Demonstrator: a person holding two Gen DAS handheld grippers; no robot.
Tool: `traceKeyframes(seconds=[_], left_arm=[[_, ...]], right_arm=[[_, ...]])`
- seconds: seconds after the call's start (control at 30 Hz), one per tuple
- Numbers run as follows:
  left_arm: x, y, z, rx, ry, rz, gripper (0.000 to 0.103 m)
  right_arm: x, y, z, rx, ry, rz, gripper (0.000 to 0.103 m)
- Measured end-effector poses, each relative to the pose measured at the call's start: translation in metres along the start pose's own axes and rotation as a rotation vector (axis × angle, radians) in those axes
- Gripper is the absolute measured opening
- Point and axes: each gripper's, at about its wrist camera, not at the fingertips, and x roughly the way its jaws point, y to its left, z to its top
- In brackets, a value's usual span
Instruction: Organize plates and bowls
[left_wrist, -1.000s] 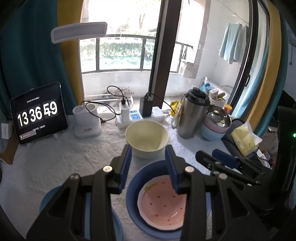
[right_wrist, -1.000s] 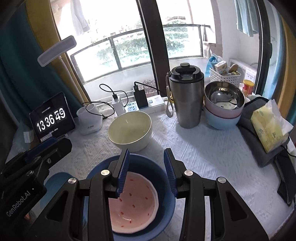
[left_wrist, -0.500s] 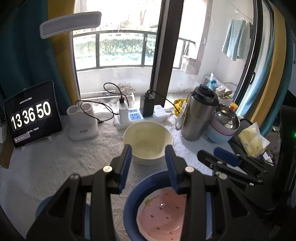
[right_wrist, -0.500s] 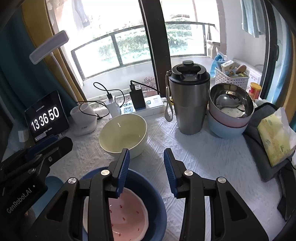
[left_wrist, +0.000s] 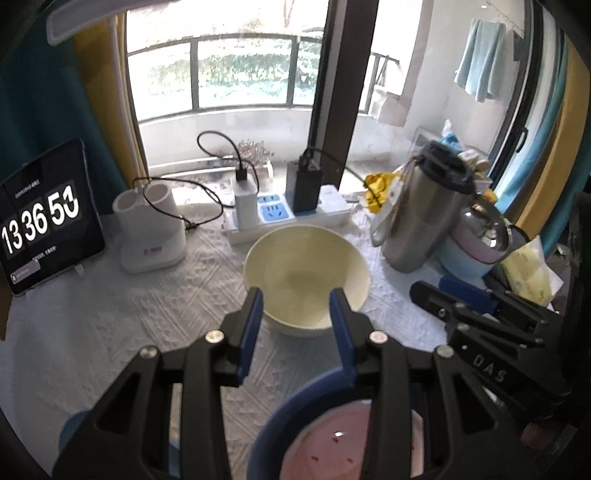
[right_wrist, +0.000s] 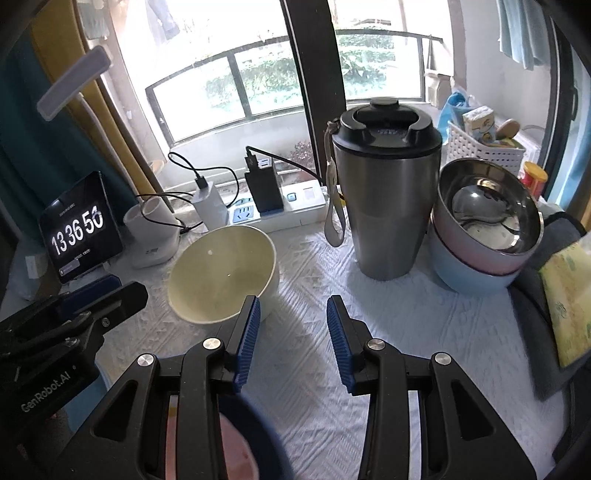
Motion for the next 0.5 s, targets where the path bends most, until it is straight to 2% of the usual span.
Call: traceKeyframes(seconds=[0.23, 0.4, 0.5], left_arm=[[0.031, 0.007, 0.006, -0.010, 0.070, -0.004, 0.039], [0.052, 0.010, 0.008, -0.020, 0.156, -0.007, 0.039], [0.057, 0.008, 0.010, 0.006, 0.161, 0.021, 0.039]], right_arm=[[0.029, -0.003, 0.009, -0.009, 0.068, 0.037, 0.040], [0.044, -0.003, 0.018, -0.023, 0.117, 0.069, 0.040], [0.058, -0.002, 0.023, -0.038, 0.178, 0.088, 0.040]])
